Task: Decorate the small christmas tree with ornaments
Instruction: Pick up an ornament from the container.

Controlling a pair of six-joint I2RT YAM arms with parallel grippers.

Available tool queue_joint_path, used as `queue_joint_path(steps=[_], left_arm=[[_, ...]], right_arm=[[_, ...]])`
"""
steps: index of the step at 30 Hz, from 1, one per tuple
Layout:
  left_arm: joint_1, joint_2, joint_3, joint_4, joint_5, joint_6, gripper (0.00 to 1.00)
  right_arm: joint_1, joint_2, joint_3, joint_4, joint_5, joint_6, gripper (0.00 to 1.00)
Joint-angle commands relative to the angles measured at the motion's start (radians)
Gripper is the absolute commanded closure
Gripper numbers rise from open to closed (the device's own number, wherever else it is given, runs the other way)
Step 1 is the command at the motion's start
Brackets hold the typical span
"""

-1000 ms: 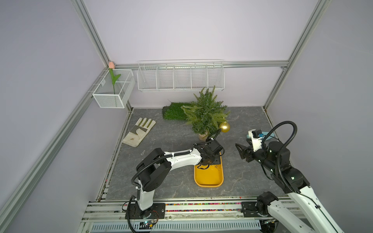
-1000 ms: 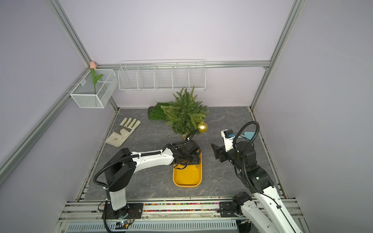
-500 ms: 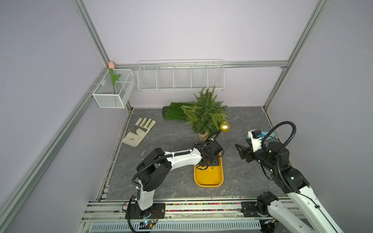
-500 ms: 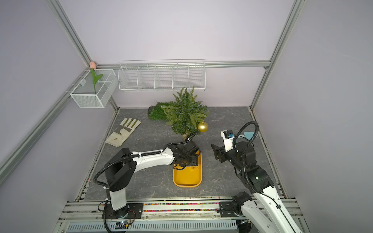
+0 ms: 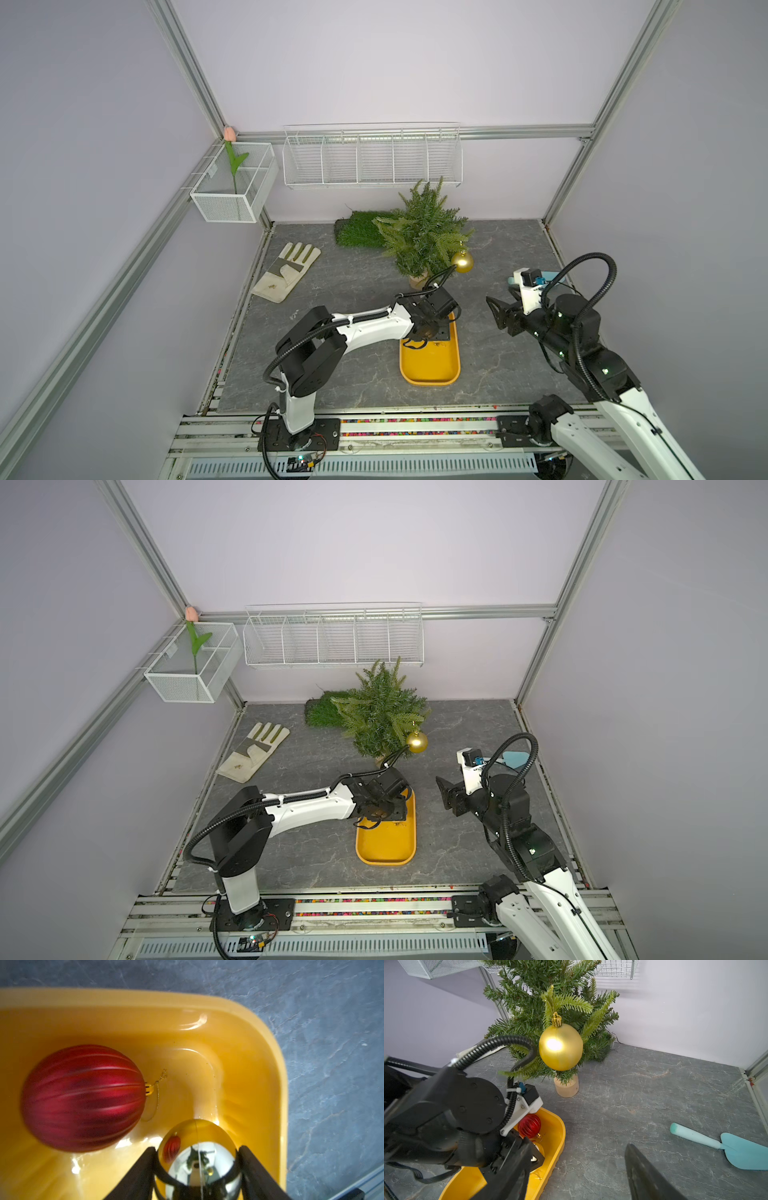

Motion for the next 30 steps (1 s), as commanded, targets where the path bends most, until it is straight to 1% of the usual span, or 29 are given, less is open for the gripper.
queue_joint_path(steps=[1,5,8,10,11,13,15,18,25,26,30], left_arm=[[-0.002,-0.133,-0.011,-0.008,-0.061,0.020,0.41],[-0.002,-0.298,-0.054,0.013,-0.125,0.052,0.44],[-0.002,-0.431,-0.095,0.065,-0.154,0.094,0.46],[-0.001,-0.526,-0.144,0.148,-0.161,0.143,0.47],[0.001,-0.579,-0.178,0.207,-0.172,0.155,0.48],[0.024,-0.666,-0.220,0.281,-0.158,0.161,0.50],[0.075,-0.733,-0.242,0.334,-0.114,0.146,0.51],[0.162,-0.797,-0.255,0.352,-0.076,0.082,0.54],[0.368,-0.856,-0.230,0.392,0.076,0.028,0.56],[0.395,-0.858,-0.221,0.397,0.098,0.024,0.56],[0.465,-0.849,-0.159,0.379,0.165,0.050,0.57]], right_arm=[[-0.005,-0.018,-0.014,0.009,-0.011,0.008,0.26],[-0.005,-0.017,0.011,-0.012,-0.049,0.036,0.21],[-0.005,-0.004,0.041,-0.027,-0.116,0.049,0.21],[-0.004,0.004,0.052,-0.011,-0.191,0.058,0.21],[-0.004,0.006,0.055,0.008,-0.237,0.060,0.21],[-0.004,0.009,0.052,0.068,-0.330,0.071,0.21],[-0.002,0.015,0.052,0.136,-0.389,0.089,0.21],[0.001,0.032,0.064,0.199,-0.405,0.105,0.21],[0.006,0.110,0.127,0.238,-0.407,0.109,0.21],[0.008,0.125,0.154,0.240,-0.409,0.109,0.21],[0.018,0.163,0.184,0.274,-0.410,0.109,0.22]])
